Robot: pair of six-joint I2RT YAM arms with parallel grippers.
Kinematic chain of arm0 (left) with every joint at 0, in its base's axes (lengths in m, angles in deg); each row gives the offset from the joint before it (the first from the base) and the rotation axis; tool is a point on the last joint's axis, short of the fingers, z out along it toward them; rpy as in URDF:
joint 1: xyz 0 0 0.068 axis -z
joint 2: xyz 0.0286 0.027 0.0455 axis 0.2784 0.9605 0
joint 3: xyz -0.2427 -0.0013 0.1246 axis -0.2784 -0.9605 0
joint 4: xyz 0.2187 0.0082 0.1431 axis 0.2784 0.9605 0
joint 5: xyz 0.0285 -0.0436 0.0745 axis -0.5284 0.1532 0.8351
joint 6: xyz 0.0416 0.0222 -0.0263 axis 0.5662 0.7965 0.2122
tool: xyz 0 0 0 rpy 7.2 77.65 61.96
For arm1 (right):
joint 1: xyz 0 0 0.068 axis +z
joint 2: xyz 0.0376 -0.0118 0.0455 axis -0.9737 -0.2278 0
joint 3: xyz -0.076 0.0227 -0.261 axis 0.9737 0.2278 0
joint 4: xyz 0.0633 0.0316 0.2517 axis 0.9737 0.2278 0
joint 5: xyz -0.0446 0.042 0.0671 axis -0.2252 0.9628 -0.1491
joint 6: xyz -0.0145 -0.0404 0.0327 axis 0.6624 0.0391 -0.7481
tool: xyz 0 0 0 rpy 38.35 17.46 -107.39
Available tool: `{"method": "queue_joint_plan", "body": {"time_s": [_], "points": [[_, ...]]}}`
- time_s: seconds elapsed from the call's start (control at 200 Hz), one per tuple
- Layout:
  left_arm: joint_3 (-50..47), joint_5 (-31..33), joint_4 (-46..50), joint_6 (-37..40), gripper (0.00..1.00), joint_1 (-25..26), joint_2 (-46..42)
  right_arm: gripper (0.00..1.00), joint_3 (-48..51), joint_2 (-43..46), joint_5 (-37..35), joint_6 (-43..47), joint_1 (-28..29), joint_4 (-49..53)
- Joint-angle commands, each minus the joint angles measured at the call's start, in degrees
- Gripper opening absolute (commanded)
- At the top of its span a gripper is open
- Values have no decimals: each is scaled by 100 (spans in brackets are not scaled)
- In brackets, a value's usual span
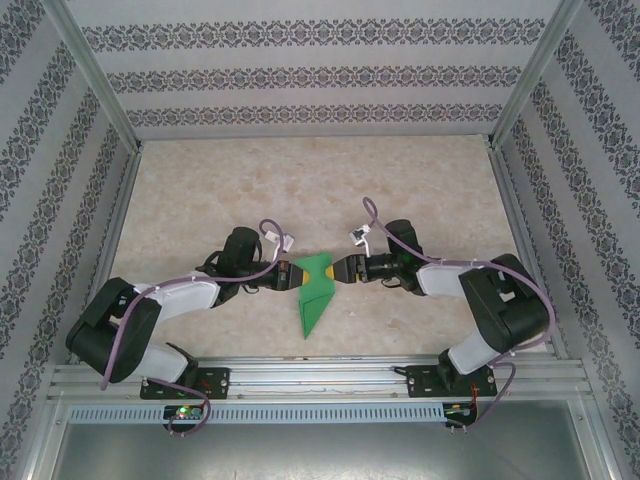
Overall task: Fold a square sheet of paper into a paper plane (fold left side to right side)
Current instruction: Fold the wing for the fifth time at the center of the table.
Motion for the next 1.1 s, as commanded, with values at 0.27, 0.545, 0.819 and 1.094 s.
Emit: {"method": "queue_joint_plan", "body": {"time_s": [0.27,0.545,0.819,1.094], "points": [[64,98,-158,104,0,-60,246,63,-172,-330,359,-79,178,-496],[68,175,-147,98,0,-59,365,53,-180,-273,315,-36,83,-292],[61,202,-146,83,0,-61,474,34,-228,-346,168,7,36,-89],[87,685,259,187,35,-85,240,1,-312,-420,-229,-157,1,214]]}}
